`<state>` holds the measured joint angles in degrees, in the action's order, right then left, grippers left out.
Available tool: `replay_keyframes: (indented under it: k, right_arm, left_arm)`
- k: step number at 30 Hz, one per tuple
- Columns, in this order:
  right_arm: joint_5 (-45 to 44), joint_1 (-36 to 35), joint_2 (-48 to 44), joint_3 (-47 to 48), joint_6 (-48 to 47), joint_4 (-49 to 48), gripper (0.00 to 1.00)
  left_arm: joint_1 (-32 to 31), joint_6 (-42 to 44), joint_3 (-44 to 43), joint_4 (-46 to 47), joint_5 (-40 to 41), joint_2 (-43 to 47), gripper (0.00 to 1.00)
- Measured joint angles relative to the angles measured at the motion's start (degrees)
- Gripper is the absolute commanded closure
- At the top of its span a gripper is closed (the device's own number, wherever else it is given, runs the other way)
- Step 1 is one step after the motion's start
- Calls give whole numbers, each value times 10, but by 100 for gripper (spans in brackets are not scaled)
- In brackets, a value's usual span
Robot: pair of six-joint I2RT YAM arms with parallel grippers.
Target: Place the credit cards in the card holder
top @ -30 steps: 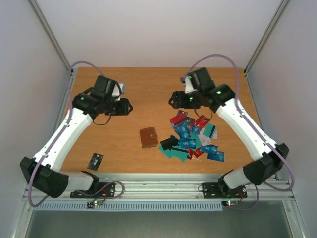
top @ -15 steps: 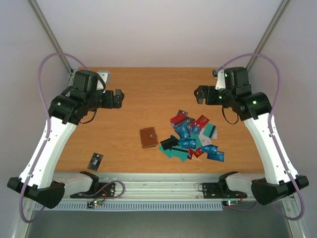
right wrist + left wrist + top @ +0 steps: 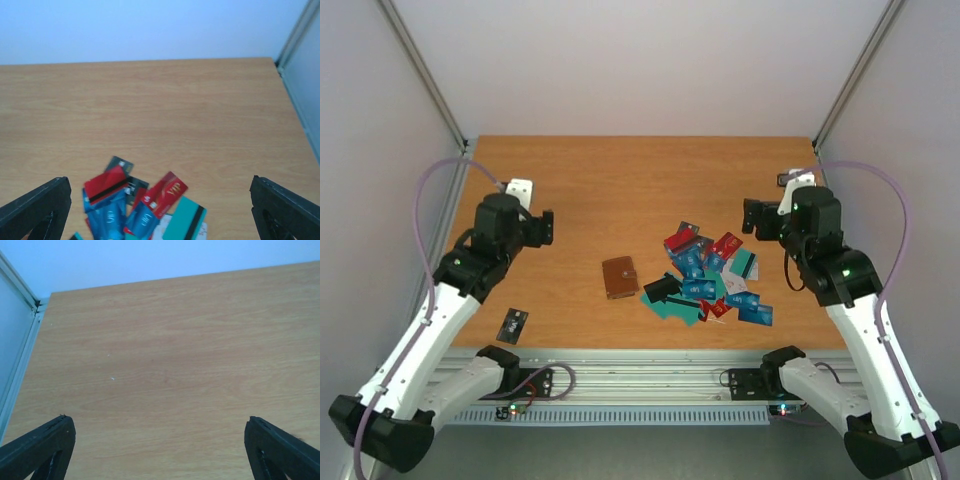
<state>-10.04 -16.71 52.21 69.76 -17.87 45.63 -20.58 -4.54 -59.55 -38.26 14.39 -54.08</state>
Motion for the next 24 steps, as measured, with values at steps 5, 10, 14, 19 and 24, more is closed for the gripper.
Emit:
replay_keyframes:
  k: [5,10,14,19,24]
  right_arm:
    - [-68,0,-27,-113,-12,-51,2]
    - [-78,0,-40,-279,-45,-163,1]
    - [-86,0,-38,-420,-80,-303,2]
    - [-95,6,81,-492,-115,-518,1]
    - [-98,19,270,-526,-149,-803,2]
  left_arm:
    - [1,40,143,122,23,34,3]
    - [10,66,241,215,26,28,1]
    - [25,83,323,315,13,24,1]
    - [81,119,407,455,-13,-34,1]
    - [146,112,419,579,-57,-137,1]
